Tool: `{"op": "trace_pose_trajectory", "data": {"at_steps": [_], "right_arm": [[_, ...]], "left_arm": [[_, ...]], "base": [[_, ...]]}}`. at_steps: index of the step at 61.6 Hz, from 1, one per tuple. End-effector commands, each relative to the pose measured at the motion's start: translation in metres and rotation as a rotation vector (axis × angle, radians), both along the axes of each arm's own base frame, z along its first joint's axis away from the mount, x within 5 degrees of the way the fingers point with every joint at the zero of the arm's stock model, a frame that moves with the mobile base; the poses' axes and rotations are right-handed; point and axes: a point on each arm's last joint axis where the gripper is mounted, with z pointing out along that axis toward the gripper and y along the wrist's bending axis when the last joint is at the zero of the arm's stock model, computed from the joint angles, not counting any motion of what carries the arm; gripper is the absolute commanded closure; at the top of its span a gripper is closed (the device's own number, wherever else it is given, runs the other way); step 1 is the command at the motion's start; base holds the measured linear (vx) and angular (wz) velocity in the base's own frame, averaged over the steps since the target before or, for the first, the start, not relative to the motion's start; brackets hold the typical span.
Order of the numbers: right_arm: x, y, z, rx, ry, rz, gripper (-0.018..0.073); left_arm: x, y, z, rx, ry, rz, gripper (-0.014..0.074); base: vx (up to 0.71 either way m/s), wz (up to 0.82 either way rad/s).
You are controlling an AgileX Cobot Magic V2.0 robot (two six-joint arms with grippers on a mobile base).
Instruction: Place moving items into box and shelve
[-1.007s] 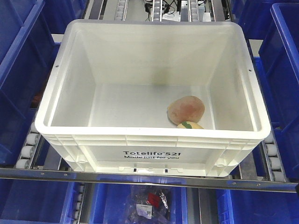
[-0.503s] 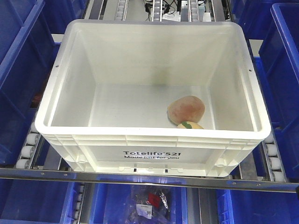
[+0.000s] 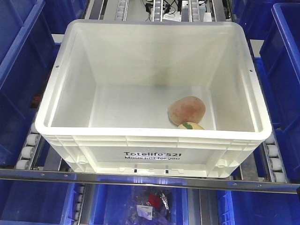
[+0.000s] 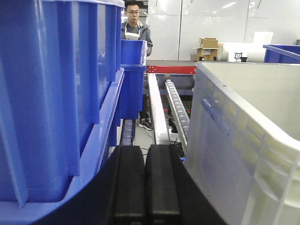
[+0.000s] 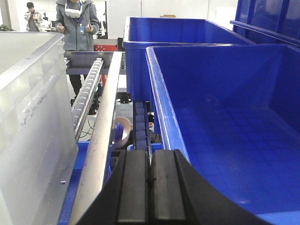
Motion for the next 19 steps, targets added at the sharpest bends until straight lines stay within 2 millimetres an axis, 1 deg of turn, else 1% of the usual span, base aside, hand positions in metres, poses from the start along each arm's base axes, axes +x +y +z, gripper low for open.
{"op": "trace_pose_trajectory", "data": {"at_steps": [1,19], "right_arm": [[-0.0012,-0.0003,0.0068,-0.013,-0.094,-0.008,0.0568],[-0.0012,-0.0003,0.0068,-0.013,-0.094,-0.008,0.0568]], "left_arm": [[-0.0014,0.0007,0.003,-0.026,-0.081,0.004,0.0604],[-0.0014,0.0007,0.003,-0.026,-0.082,0.004,0.0604]], "base": [[0.0,0.0],[0.0,0.0]]}}
